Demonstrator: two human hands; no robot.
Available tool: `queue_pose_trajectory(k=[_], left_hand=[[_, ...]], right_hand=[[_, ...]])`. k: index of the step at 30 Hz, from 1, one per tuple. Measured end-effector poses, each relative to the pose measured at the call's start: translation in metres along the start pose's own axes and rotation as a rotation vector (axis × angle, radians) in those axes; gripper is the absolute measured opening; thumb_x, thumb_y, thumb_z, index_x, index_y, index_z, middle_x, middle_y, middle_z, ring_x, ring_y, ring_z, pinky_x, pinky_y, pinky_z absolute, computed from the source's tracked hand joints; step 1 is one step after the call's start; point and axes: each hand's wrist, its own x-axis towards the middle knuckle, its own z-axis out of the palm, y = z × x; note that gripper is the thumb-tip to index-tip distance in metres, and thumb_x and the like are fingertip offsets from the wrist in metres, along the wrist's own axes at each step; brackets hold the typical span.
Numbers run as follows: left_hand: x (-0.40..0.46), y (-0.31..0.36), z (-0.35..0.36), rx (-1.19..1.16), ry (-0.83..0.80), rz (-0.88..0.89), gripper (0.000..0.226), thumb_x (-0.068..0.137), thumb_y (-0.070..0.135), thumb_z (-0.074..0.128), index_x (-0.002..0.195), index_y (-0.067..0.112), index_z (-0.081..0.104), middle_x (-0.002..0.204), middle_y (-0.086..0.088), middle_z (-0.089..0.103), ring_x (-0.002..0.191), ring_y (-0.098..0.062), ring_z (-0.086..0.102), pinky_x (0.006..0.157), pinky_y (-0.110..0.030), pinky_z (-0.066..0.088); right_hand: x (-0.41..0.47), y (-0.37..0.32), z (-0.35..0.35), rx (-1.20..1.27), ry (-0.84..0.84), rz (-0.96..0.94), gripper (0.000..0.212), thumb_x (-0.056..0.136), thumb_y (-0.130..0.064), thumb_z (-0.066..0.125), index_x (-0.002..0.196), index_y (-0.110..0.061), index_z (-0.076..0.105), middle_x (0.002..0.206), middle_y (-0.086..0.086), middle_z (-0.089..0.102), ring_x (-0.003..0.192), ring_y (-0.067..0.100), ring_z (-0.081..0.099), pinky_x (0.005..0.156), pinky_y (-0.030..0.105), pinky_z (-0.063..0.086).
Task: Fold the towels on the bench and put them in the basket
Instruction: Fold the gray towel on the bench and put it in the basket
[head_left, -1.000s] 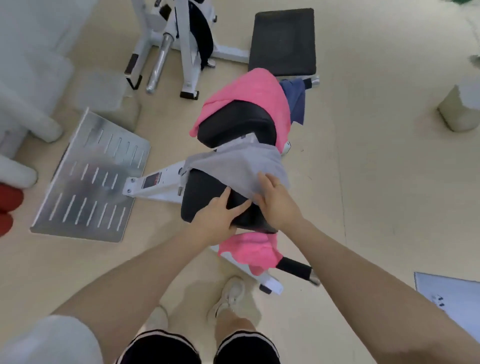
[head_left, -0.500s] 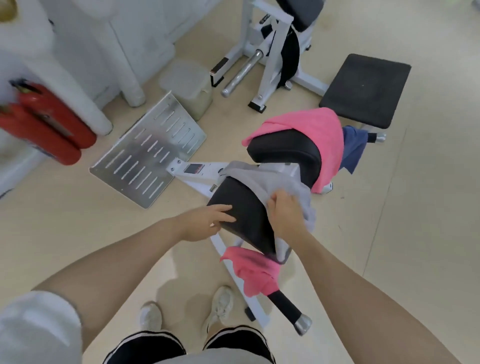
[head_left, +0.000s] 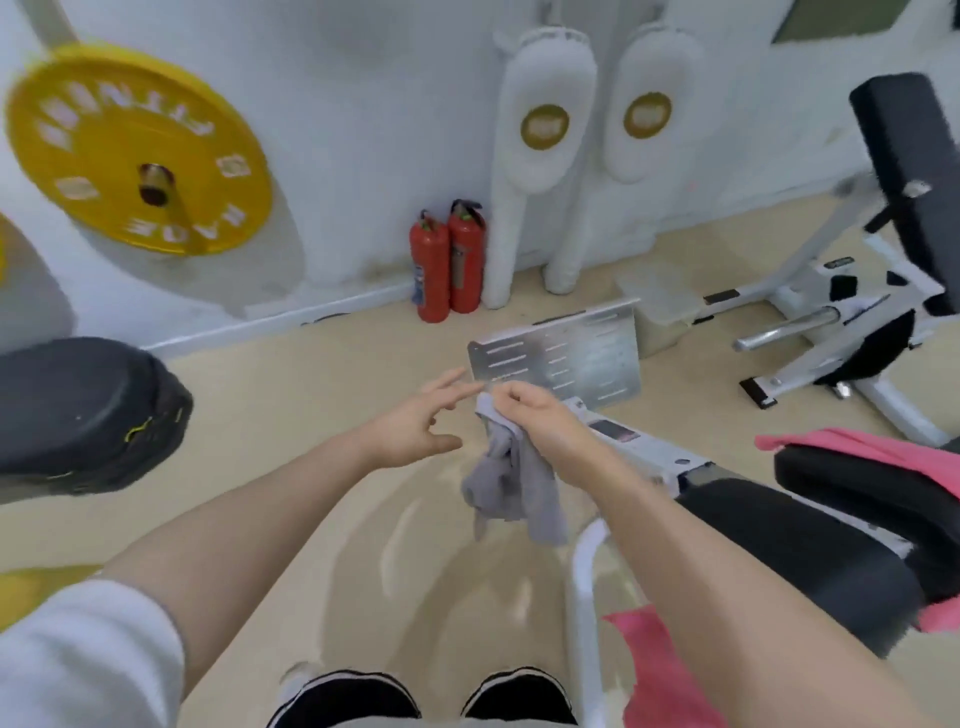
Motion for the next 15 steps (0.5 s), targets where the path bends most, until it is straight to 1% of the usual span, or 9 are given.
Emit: queue_pose_trajectory(k=[2, 4, 7, 8, 9, 10, 12, 13, 15], left_hand=[[-0.043, -0.041, -0.037, -0.072, 0.093, -0.029, 0.071, 0.084, 0.012, 0.065, 0.140, 0.038, 0.032, 0.152, 0.015, 0.016, 0.119, -0.011, 0.043, 0.094, -0.021, 0.035], [-0.086, -0.079, -0.075, -0.088, 0.154, -0.054, 0.062, 0.082, 0.019, 0.068, 0.136, 0.032, 0.041, 0.143, 0.017, 0.029, 0.114, -0.008, 0.047, 0.092, -0.020, 0.036], [-0.148, -0.138, -0.125, -0.145, 0.293, -0.110, 0.042, 0.072, 0.040, 0.060, 0.112, 0.026, 0.059, 0.113, 0.022, 0.055, 0.096, 0.007, 0.052, 0.084, -0.014, 0.040], [-0.164, -0.157, -0.140, -0.170, 0.346, -0.150, 0.030, 0.073, 0.039, 0.058, 0.101, 0.028, 0.061, 0.101, 0.021, 0.059, 0.089, 0.007, 0.054, 0.082, -0.015, 0.043], [-0.180, -0.176, -0.153, -0.180, 0.386, -0.203, 0.014, 0.077, 0.032, 0.059, 0.091, 0.029, 0.061, 0.090, 0.017, 0.062, 0.083, 0.003, 0.055, 0.079, -0.019, 0.044], [-0.195, -0.192, -0.165, -0.166, 0.420, -0.240, 0.005, 0.083, 0.024, 0.059, 0.083, 0.029, 0.059, 0.080, 0.013, 0.061, 0.077, -0.003, 0.054, 0.073, -0.021, 0.044], [-0.219, -0.218, -0.190, -0.106, 0.459, -0.297, 0.016, 0.088, 0.015, 0.055, 0.077, 0.027, 0.055, 0.070, 0.011, 0.055, 0.068, -0.005, 0.048, 0.062, -0.019, 0.037], [-0.227, -0.231, -0.203, -0.096, 0.479, -0.323, 0.018, 0.088, 0.016, 0.054, 0.075, 0.028, 0.054, 0.068, 0.012, 0.053, 0.066, -0.003, 0.047, 0.059, -0.017, 0.034], [-0.240, -0.257, -0.229, -0.104, 0.525, -0.364, 0.020, 0.088, 0.019, 0.050, 0.073, 0.032, 0.053, 0.069, 0.013, 0.055, 0.067, -0.002, 0.048, 0.058, -0.016, 0.035]], right_hand=[[0.025, -0.023, 0.064, -0.007, -0.118, -0.019, 0.019, 0.098, -0.021, 0.044, 0.088, -0.009, 0.054, 0.079, 0.009, 0.051, 0.074, 0.015, 0.049, 0.073, 0.025, 0.039], [0.052, -0.044, 0.128, -0.011, -0.235, -0.021, 0.018, 0.098, -0.018, 0.044, 0.087, -0.009, 0.055, 0.078, 0.008, 0.054, 0.073, 0.014, 0.052, 0.073, 0.025, 0.042], [0.089, -0.071, 0.225, -0.089, -0.380, -0.020, 0.026, 0.096, -0.011, 0.047, 0.071, -0.015, 0.052, 0.068, -0.002, 0.052, 0.059, 0.004, 0.050, 0.061, 0.018, 0.041], [0.100, -0.080, 0.253, -0.110, -0.399, -0.030, 0.029, 0.095, -0.008, 0.049, 0.066, -0.016, 0.050, 0.063, -0.004, 0.051, 0.055, 0.001, 0.048, 0.058, 0.016, 0.039], [0.111, -0.088, 0.279, -0.126, -0.412, -0.041, 0.030, 0.093, -0.007, 0.051, 0.065, -0.017, 0.050, 0.061, -0.006, 0.050, 0.053, -0.001, 0.047, 0.057, 0.016, 0.038], [0.120, -0.095, 0.302, -0.142, -0.428, -0.052, 0.026, 0.090, -0.010, 0.056, 0.066, -0.019, 0.050, 0.062, -0.007, 0.049, 0.054, 0.000, 0.047, 0.058, 0.017, 0.037], [0.139, -0.109, 0.342, -0.232, -0.455, -0.084, 0.019, 0.077, -0.028, 0.067, 0.074, -0.023, 0.050, 0.070, -0.008, 0.050, 0.063, 0.005, 0.047, 0.061, 0.019, 0.037], [0.151, -0.115, 0.359, -0.304, -0.465, -0.109, 0.025, 0.070, -0.036, 0.070, 0.078, -0.025, 0.049, 0.074, -0.008, 0.050, 0.066, 0.006, 0.047, 0.062, 0.020, 0.038], [0.180, -0.127, 0.389, -0.460, -0.449, -0.173, 0.039, 0.064, -0.039, 0.076, 0.085, -0.024, 0.046, 0.077, -0.007, 0.047, 0.068, 0.008, 0.043, 0.060, 0.023, 0.035]])
